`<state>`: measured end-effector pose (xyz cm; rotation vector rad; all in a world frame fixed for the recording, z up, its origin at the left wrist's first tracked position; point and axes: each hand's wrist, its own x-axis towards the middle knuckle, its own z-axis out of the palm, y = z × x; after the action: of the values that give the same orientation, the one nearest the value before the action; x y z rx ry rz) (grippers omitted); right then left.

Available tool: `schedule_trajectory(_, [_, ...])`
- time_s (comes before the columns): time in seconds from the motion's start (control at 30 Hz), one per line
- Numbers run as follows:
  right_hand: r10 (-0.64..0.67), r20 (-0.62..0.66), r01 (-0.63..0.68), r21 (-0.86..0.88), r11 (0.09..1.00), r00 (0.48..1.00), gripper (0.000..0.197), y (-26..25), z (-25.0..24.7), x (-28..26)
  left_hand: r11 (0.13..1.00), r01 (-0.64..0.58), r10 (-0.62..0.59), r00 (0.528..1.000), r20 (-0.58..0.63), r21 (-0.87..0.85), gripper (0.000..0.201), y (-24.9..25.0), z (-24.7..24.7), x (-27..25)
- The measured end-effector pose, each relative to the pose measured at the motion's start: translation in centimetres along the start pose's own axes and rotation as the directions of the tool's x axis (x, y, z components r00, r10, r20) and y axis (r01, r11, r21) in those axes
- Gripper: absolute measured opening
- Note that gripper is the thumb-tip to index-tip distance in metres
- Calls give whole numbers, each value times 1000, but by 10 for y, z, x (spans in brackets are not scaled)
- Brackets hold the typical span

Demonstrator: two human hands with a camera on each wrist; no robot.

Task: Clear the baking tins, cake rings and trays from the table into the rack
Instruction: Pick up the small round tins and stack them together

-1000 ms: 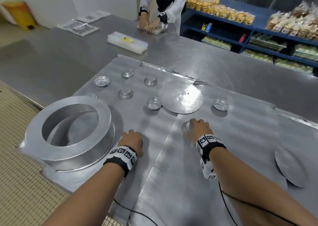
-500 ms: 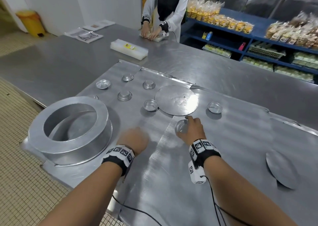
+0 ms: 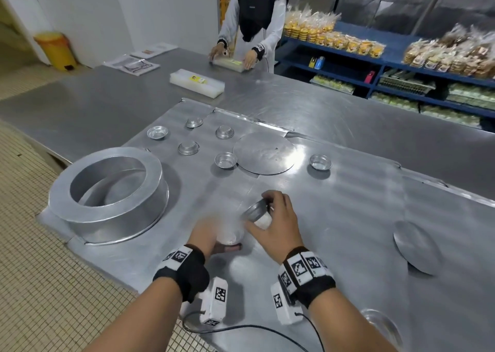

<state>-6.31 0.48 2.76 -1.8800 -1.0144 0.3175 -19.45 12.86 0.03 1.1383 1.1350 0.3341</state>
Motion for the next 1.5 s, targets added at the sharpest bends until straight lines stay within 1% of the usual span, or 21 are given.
schedule_trajectory(0.07, [-27, 22, 26, 46, 999, 999, 65, 2, 2, -16, 996, 5, 0, 998, 60, -91, 15, -1, 7, -12])
schedule_trajectory(0.13, [-5, 40, 2, 69, 998, 999, 64, 4, 4, -28, 986, 31, -13, 994, 107, -164, 25, 0, 14, -22])
schedule_trajectory(0.2, [30, 52, -34, 72, 997, 998, 65, 7, 5, -38, 982, 42, -16, 990, 140, -185, 32, -2, 21, -27])
schedule_trajectory(0.27, [54, 74, -60, 82, 995, 996, 65, 9, 6, -44, 985, 36, -9, 988, 157, -170, 30, -1, 23, -31])
schedule_trajectory(0.33, [83, 106, -95, 121, 988, 991, 64, 10, 7, -46, 991, 21, 1, 986, 165, -131, 34, -1, 23, -29])
schedule_trajectory(0.47, [94, 193, -122, 138, 983, 977, 54, 12, 16, -42, 998, -31, 40, 986, 162, -56, 36, 2, 16, -28])
schedule_trajectory(0.5, [97, 214, -129, 143, 981, 972, 52, 12, 19, -39, 998, -37, 44, 985, 164, -46, 35, 4, 11, -27])
schedule_trajectory(0.57, [105, 257, -153, 173, 973, 961, 49, 10, 28, -34, 998, -55, 57, 985, 164, -22, 24, 8, 0, -21])
schedule_trajectory(0.67, [99, 305, -165, 200, 966, 947, 54, 1, 42, -22, 998, -67, 67, 983, 172, -3, 23, 14, -23, -6])
schedule_trajectory(0.77, [93, 379, -169, 174, 970, 921, 61, -11, 59, -6, 997, -74, 75, 981, 180, -10, 22, 20, -51, 8])
schedule_trajectory(0.83, [99, 408, -167, 133, 977, 908, 60, -15, 71, 10, 996, -64, 73, 981, 180, -54, 22, 25, -68, 16])
schedule_trajectory(0.9, [124, 394, -157, 50, 986, 911, 55, -15, 85, 29, 995, -46, 61, 984, 168, -89, 23, 28, -83, 24])
schedule_trajectory(1.0, [200, 332, -159, -147, 976, 922, 44, -12, 105, 65, 994, -21, 38, 987, 158, -109, 24, 27, -101, 36])
schedule_trajectory(1.1, [269, 282, -169, -335, 927, 921, 42, -5, 122, 103, 998, -18, 27, 991, 134, -68, 25, 24, -114, 47])
schedule_trajectory(1.23, [298, 252, -119, -547, 829, 921, 50, 6, 139, 159, 999, -43, 45, 993, 113, -19, 29, 17, -121, 61])
schedule_trajectory(1.33, [301, 225, -78, -667, 741, 927, 57, 15, 149, 202, 990, -112, 102, 988, 115, 82, 23, 8, -123, 71])
schedule_trajectory(1.37, [301, 217, -73, -689, 721, 929, 61, 18, 152, 215, 985, -124, 111, 987, 112, 117, 19, 8, -124, 69])
schedule_trajectory(1.43, [300, 205, -72, -704, 706, 932, 69, 28, 157, 238, 984, -124, 111, 988, 106, 126, 11, 8, -124, 67])
schedule_trajectory(1.5, [319, 196, -86, -718, 691, 927, 80, 36, 162, 258, 986, -115, 104, 990, 96, 122, 15, 5, -124, 68])
